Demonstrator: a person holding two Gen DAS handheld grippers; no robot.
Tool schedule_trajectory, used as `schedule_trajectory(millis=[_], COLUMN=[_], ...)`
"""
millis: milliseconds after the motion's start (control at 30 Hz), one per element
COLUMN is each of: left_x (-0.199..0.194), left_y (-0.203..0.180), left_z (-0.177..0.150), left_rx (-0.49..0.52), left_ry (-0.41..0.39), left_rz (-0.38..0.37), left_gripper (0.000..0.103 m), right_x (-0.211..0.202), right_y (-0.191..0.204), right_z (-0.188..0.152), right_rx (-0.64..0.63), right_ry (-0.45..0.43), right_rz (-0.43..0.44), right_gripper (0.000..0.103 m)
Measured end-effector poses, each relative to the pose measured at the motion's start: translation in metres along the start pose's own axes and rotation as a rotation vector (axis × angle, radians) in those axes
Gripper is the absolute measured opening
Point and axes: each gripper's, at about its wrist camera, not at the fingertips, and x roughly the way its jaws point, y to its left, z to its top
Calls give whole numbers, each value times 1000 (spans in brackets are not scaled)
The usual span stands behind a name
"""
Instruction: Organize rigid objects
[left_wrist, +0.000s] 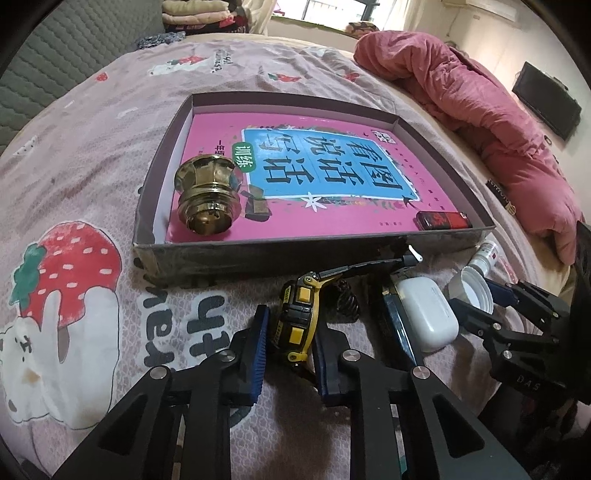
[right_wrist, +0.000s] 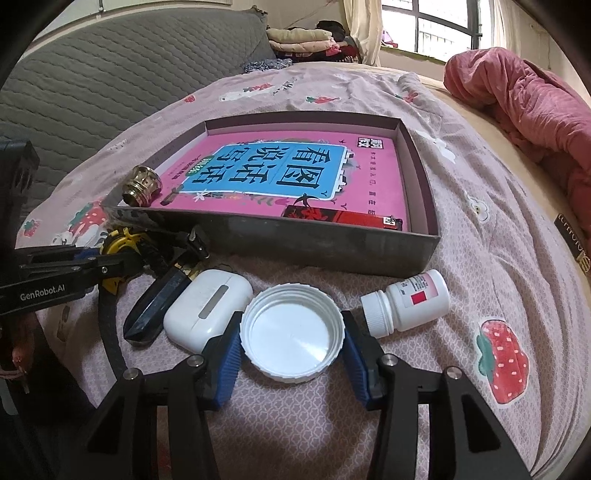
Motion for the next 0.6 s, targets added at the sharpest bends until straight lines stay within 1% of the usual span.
schedule_trajectory(millis=[67,600], left_x=[-1,-16], left_y=[0,0], left_z=[0,-7], left_rx=[-6,-37], left_ry=[1,26], left_rz=[-5,28], left_gripper=[21,20], right_x=[-3,-13], right_y=[1,1], right_z=[0,3], right_rx=[-4,-4], right_ry=[-9,-40], right_rz=[5,32], right_gripper=[50,50])
